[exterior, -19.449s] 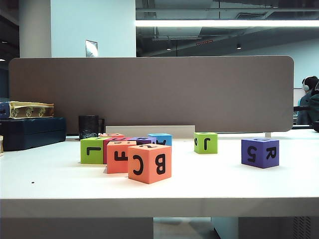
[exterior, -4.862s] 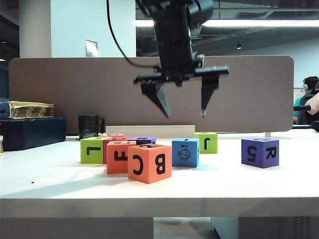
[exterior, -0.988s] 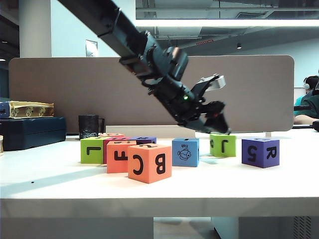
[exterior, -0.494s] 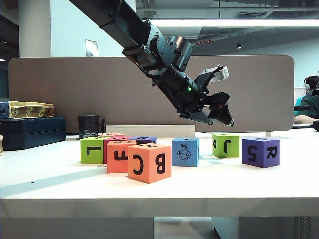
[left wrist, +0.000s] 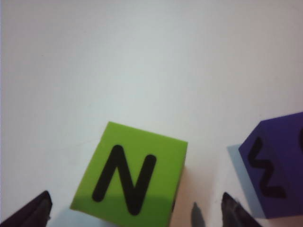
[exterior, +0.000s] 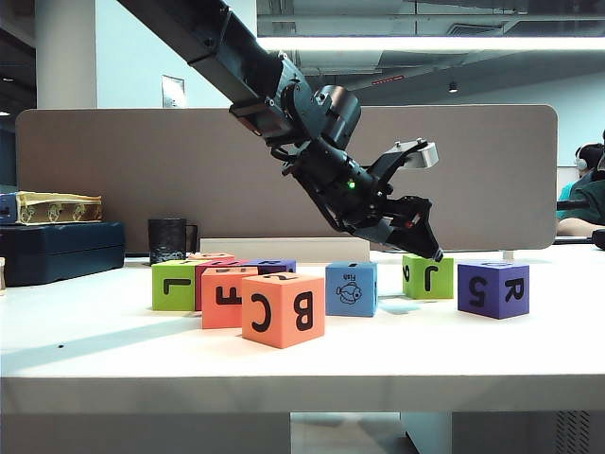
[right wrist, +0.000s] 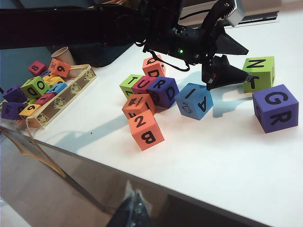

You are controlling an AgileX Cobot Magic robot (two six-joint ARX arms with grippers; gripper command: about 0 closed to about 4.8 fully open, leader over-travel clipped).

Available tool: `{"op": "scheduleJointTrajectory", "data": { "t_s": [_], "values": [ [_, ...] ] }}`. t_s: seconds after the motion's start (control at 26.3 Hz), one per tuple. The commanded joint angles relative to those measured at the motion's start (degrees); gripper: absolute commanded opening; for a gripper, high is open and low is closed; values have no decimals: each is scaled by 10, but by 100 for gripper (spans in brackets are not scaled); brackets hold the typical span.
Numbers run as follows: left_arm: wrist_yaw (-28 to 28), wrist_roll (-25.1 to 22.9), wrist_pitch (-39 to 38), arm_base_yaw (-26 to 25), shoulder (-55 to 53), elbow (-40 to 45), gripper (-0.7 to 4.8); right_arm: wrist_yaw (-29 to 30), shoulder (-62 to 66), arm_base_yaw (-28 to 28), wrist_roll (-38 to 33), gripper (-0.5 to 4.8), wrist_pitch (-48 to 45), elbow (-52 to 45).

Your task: Select the appropriate blocks from the scattered letter blocks on the table and arrange them in a row to spell out "TURING".

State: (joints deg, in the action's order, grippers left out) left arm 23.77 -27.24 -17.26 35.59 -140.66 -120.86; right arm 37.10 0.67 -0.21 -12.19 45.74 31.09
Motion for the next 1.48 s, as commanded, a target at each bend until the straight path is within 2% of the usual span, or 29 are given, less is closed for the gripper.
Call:
{"op": "scheduleJointTrajectory", "data": {
  "t_s": [0.04,0.15,0.23,0.42,0.53,0.76,0.95,1.18,1.25,1.33,1.48],
  "values": [
    [-5,-2,12,-1,-4,-4,479,-1,-7,0,2,-1,-10,2],
    [-5,-1,13,0,-9,-4,471,-1,-7,0,2,-1,-10,2],
    [-4,3,13,1,-15,-4,421,-1,-7,0,2,-1,-10,2],
    [-5,13,25,8,-18,-4,420,-1,-7,0,2,-1,-10,2],
    [-5,13,32,11,-18,-4,361,-1,-7,0,2,-1,-10,2],
    [-6,14,30,13,-18,-4,358,-1,-7,0,2,-1,-10,2],
    [-6,25,27,15,-18,-4,278,-1,-7,0,2,-1,-10,2],
    [-9,27,28,16,-17,-4,268,-1,-7,0,2,-1,-10,2],
    [-35,47,27,16,-14,-9,268,-1,-7,0,2,-1,-10,2],
    [-84,113,22,15,-5,-28,268,-1,-7,0,2,-1,-10,2],
    [-116,194,1,16,18,-55,268,-1,-7,0,2,-1,-10,2]
  ]
}}
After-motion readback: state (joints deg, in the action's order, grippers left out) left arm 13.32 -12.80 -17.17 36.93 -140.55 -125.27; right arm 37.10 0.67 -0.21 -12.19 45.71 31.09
